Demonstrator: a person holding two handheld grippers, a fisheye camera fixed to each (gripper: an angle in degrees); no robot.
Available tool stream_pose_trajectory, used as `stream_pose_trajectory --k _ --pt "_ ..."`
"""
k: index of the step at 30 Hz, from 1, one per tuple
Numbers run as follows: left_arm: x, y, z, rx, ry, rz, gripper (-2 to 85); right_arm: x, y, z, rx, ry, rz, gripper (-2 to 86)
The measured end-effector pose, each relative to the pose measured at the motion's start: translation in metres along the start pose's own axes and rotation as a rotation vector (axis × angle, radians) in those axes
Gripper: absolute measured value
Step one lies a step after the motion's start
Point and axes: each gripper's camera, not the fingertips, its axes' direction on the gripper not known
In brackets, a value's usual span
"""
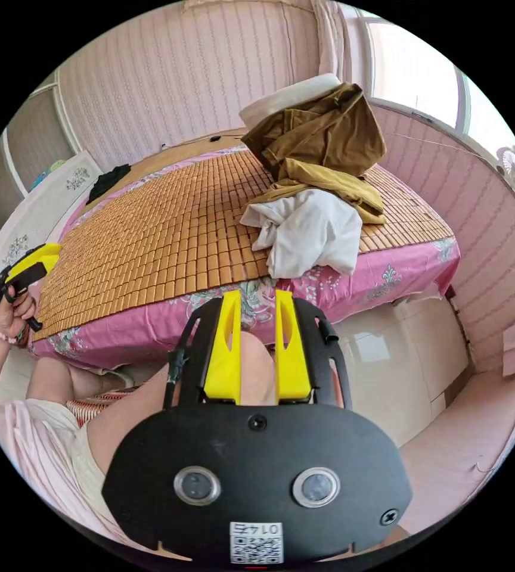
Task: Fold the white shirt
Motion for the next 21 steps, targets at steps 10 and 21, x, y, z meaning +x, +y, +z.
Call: stream_pose_trajectory --k 10,21 --pt "0.012 -0.112 0.164 -0.183 0.121 0.079 8.2 0.041 -0.083 -0.016 -0.020 -0.031 -0.007 13.4" --pt "0.026 -0.185 0.298 -0.461 0.066 0.081 9.8 0.086 -0.132 -0.041 -0.114 -0.110 0.058 5.9"
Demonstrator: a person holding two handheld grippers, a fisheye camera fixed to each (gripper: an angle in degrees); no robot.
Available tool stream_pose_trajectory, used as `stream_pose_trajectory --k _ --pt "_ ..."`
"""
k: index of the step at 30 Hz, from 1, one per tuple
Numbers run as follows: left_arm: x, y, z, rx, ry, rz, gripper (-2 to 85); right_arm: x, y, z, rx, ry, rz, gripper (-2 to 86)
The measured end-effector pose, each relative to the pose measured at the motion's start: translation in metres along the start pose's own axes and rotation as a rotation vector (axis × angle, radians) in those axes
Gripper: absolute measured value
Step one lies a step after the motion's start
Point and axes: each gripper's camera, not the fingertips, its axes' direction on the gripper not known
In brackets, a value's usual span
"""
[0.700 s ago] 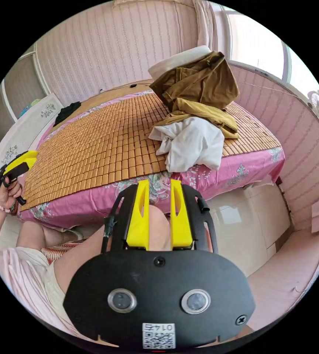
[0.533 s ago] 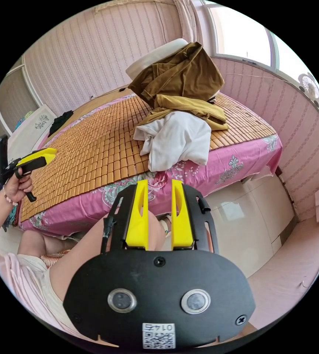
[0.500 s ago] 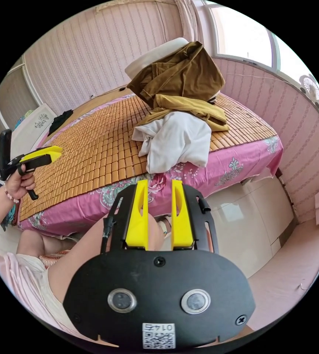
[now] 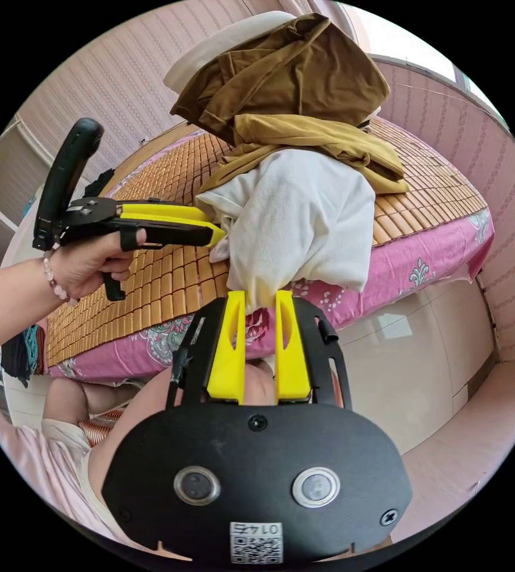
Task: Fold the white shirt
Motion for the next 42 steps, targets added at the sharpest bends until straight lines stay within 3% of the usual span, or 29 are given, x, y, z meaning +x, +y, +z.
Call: stream_pose_trajectory --k 7,12,16,21,26,32,38,42 --pt "0.002 0.000 -0.001 -0.083 0.038 -0.058 4.3 -0.005 0.015 -0.102 0.195 -0.124 -0.046 2.9" --pt "-0.009 0.064 -0.086 0.109 0.080 -0.021 0.7 -0.030 0.011 -0.209 0.412 -0.337 -0.143 2.6" --pt "-0.031 0.149 -0.163 0.250 0.086 -0.088 -0.1 -0.079 -0.008 -0.243 0.460 -0.482 -0.283 2.1" --pt "-0.067 0.298 -0.295 0.458 -0.147 -0.294 -0.5 -0.180 -0.045 -0.255 0.478 -0.764 -0.420 2.1" --pt "-0.065 0.409 -0.415 0.689 -0.385 -0.423 -0.3 -0.228 -0.066 -0.261 0.543 -0.830 -0.353 2.1" --pt "-0.064 0.520 -0.441 0.685 -0.463 -0.616 0.4 -0.215 -0.067 -0.181 0.330 -0.679 -0.191 2.0" --pt "-0.099 0.610 -0.350 0.445 -0.237 -0.929 0.6 -0.188 -0.031 -0.032 -0.187 -0.380 -0.116 0.7" --pt "-0.101 0.642 -0.329 0.423 -0.181 -1.002 0.6 -0.188 -0.020 0.002 -0.276 -0.232 -0.175 0.6"
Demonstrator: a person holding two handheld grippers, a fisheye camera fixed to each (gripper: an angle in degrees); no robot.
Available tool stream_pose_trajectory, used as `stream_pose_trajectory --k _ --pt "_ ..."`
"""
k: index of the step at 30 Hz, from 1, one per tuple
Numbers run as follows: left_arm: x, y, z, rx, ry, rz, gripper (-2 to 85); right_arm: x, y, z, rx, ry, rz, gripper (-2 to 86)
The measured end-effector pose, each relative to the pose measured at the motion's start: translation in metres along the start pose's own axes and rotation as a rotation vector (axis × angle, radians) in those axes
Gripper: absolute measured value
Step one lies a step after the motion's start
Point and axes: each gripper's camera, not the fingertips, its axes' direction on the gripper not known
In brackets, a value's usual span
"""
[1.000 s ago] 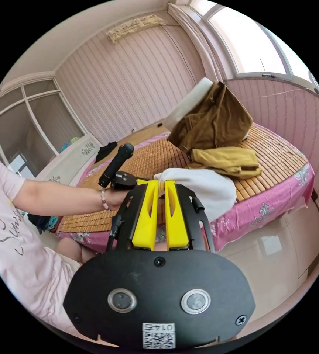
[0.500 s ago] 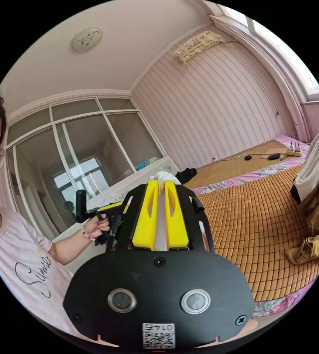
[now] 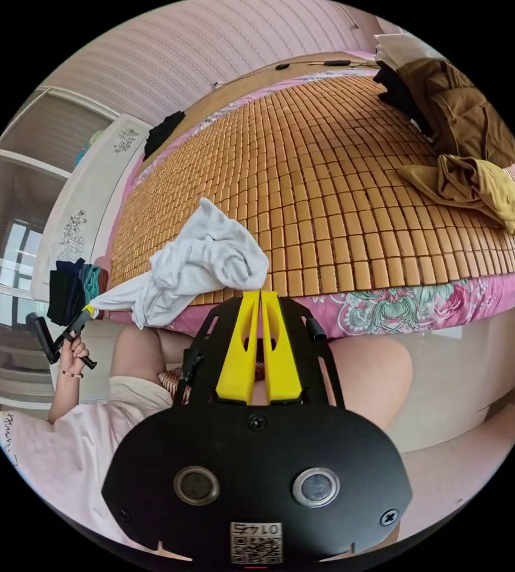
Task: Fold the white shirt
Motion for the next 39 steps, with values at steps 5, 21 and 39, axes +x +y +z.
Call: stream_pose_trajectory --k 5,21,39 --pt "-0.022 -0.003 -0.015 0.023 0.047 -0.059 0.7 -0.061 -0.040 0.021 0.054 -0.025 -0.233 4.9" --pt "-0.036 -0.027 -0.111 0.251 -0.013 0.041 0.1 -0.148 -0.141 0.079 0.171 -0.058 -0.505 1.5" --pt "0.057 -0.022 -0.088 0.099 0.298 0.314 2.3 -0.068 -0.229 0.059 0.176 -0.281 -0.510 8.4"
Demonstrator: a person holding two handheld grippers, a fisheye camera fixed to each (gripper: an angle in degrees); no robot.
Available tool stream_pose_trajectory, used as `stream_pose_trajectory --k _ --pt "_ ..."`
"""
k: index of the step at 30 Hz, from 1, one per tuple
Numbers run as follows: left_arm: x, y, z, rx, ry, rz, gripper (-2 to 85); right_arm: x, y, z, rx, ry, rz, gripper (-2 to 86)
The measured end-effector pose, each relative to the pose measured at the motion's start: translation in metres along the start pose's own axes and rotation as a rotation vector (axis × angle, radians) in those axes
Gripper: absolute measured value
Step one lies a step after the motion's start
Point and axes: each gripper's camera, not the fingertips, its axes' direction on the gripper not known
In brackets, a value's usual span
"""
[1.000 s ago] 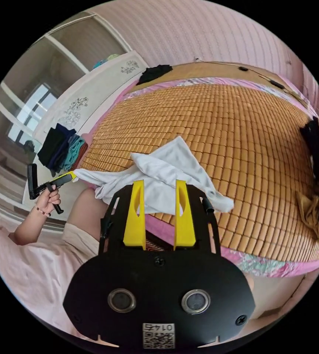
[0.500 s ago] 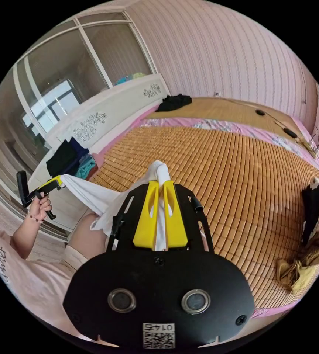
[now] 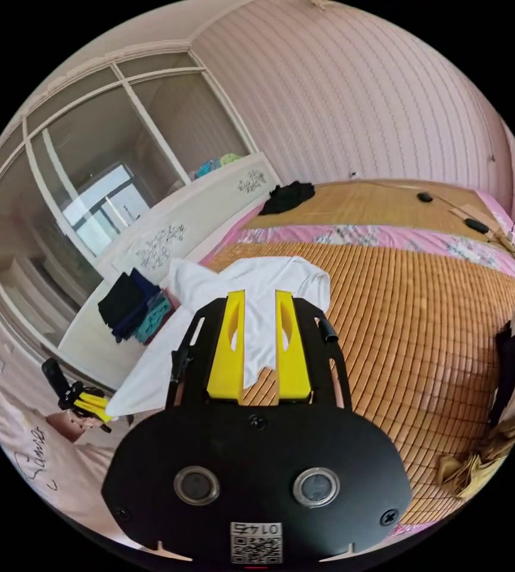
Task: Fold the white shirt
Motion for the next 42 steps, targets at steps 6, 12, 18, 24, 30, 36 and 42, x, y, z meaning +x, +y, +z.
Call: stream_pose_trajectory --k 6,12,18,24,30,36,42 --pt "-0.018 0.009 0.087 -0.257 0.055 -0.100 3.5 0.025 0.151 0.087 -0.319 -0.093 0.214 10.0" --pt "-0.017 0.006 0.087 -0.293 0.047 -0.092 5.1 0.065 0.191 0.106 -0.301 -0.272 0.492 10.4" --pt "-0.044 0.002 0.033 -0.238 -0.040 -0.090 6.7 0.095 0.197 0.114 -0.260 -0.375 0.599 9.0" --pt "-0.117 0.004 0.021 -0.342 -0.473 -0.209 5.8 0.092 0.186 0.115 -0.273 -0.327 0.554 12.8" --pt "-0.173 -0.016 0.057 -0.381 -0.551 -0.401 7.3 0.069 0.181 0.145 -0.416 -0.259 0.478 13.4" --pt "-0.177 -0.032 0.074 -0.404 -0.504 -0.378 0.6 0.050 0.157 0.156 -0.394 -0.236 0.448 2.7" --pt "-0.162 -0.026 0.023 -0.267 -0.450 -0.353 -0.9 0.078 0.123 0.065 -0.186 -0.124 0.421 0.8"
